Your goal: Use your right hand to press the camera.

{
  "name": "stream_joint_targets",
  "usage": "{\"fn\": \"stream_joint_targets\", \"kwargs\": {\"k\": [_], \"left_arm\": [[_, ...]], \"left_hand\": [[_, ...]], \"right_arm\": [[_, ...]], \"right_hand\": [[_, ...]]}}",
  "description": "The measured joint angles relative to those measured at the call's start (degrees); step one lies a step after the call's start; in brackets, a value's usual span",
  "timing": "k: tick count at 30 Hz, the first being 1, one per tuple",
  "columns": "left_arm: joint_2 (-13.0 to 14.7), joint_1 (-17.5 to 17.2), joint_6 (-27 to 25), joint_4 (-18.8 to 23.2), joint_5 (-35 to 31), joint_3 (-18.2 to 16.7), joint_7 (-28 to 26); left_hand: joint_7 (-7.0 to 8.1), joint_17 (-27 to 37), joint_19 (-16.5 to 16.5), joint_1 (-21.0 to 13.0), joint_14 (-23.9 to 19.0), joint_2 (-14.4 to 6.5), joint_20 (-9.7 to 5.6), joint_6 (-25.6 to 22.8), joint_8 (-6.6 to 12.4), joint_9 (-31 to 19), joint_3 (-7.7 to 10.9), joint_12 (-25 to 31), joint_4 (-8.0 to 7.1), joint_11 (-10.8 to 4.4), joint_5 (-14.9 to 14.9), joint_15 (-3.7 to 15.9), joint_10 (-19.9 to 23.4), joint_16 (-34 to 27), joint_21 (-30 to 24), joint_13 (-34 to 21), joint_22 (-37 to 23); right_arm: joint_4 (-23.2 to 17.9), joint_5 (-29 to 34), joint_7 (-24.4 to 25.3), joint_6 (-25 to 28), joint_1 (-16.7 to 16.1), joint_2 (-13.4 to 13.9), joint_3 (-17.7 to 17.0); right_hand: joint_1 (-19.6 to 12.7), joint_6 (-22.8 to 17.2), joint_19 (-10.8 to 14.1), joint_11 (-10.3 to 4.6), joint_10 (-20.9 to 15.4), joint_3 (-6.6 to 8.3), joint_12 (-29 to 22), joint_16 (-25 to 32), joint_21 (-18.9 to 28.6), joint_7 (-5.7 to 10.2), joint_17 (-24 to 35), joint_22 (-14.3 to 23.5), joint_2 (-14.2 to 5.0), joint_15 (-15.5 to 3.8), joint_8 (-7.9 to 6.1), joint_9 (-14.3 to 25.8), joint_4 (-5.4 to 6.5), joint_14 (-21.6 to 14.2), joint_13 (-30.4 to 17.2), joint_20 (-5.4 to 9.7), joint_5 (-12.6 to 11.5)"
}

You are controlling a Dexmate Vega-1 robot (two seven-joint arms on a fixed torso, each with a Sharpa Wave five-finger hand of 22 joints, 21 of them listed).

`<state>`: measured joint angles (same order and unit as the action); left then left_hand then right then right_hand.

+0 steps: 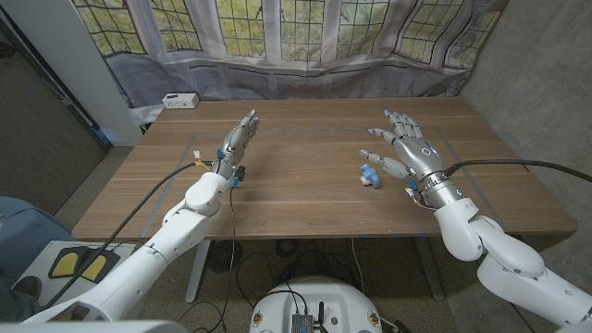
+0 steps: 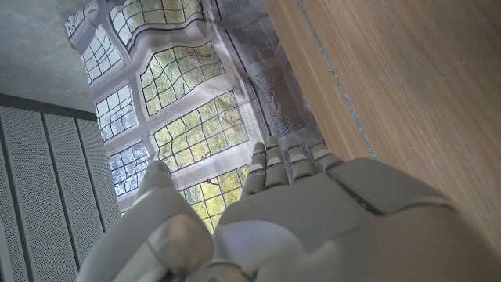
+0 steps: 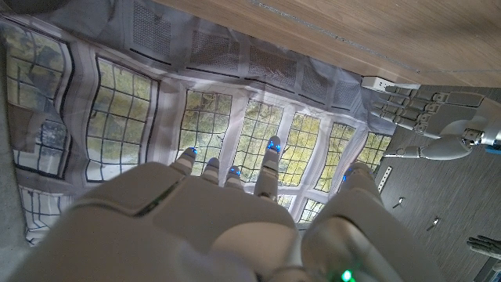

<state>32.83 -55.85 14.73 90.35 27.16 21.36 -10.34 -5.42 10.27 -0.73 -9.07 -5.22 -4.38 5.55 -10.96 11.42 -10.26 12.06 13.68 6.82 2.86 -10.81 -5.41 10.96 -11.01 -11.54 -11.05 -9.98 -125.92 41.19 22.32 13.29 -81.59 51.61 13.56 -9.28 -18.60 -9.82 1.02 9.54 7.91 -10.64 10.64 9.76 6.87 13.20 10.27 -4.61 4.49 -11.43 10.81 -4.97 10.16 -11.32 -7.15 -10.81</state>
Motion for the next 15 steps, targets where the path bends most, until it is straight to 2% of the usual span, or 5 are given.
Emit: {"fn": "stream_joint_targets", "kwargs": {"k": [15], "left_arm": [[0.5, -0.2, -0.1, 0.6, -0.1, -0.4, -0.2]], "left_hand": [[-0.20, 0.0, -0.3, 0.0, 0.0, 0.0, 0.29, -0.2, 0.00, 0.0, 0.00, -0.4, 0.00, 0.00, 0.0, 0.00, 0.0, 0.0, 0.3, 0.0, -0.3]], "right_arm": [[-1.8, 2.4, -5.1, 5.1, 3.4, 2.1, 3.6]], "right_hand": [[0.4, 0.0, 0.0, 0.00, 0.0, 0.00, -0.4, 0.0, 0.4, 0.00, 0.0, 0.0, 0.13, 0.00, 0.00, 0.0, 0.00, 0.0, 0.0, -0.01, 0.0]]}}
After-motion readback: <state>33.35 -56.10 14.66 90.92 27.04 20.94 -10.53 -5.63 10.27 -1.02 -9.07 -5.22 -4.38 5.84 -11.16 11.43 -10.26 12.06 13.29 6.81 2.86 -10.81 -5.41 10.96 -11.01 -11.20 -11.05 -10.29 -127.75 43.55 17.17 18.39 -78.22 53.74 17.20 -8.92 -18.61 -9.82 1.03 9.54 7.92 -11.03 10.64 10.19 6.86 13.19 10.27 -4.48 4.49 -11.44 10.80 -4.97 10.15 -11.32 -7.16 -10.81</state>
